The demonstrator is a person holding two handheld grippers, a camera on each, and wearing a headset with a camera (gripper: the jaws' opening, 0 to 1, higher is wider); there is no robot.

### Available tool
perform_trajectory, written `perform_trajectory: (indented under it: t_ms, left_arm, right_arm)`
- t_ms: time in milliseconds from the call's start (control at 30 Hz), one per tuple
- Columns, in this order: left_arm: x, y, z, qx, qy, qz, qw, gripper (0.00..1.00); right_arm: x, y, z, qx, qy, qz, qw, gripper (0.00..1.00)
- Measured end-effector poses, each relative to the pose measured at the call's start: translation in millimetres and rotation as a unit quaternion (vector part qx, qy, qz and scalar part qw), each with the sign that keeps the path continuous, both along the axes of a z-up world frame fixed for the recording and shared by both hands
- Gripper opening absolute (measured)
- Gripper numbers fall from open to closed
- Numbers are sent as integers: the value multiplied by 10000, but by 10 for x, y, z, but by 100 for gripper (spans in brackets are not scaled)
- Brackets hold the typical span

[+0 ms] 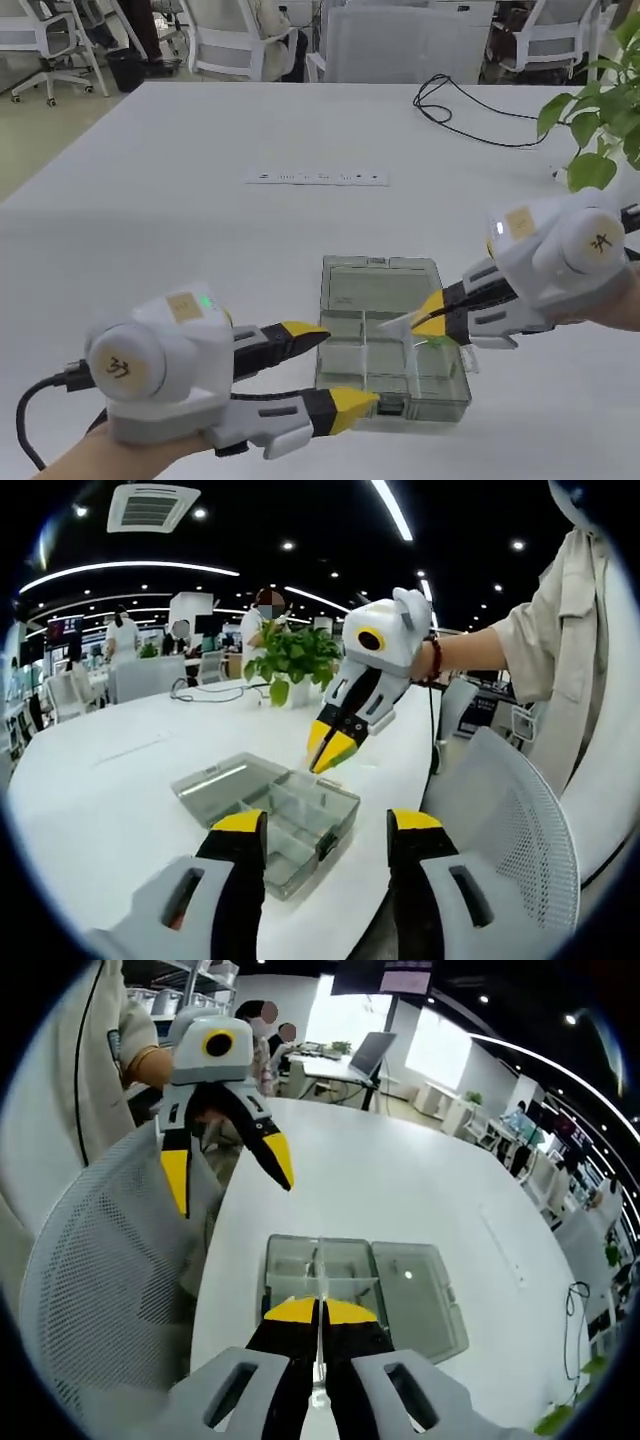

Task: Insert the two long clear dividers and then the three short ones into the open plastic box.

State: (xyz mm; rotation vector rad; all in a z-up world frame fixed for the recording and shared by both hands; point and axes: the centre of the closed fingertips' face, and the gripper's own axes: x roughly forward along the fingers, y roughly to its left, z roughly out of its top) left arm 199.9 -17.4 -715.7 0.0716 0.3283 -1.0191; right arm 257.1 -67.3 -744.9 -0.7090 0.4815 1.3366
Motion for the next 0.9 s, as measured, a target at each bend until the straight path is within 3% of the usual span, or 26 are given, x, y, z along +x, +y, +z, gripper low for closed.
perform_trajectory:
  t_ms: [433, 733, 900]
  left_arm:
    - [45, 41, -39, -187, 115, 389, 9990, 67]
    - [41, 39, -64, -199, 164, 476, 9985, 69]
    - [46, 57, -82, -113, 149, 553, 9983, 70]
  right_arm:
    - [155, -37, -187, 62, 261, -334, 9991, 2]
    - [146, -13, -214, 25, 410, -364, 9985, 2]
    - [143, 17, -223, -213, 445, -353, 9982, 2]
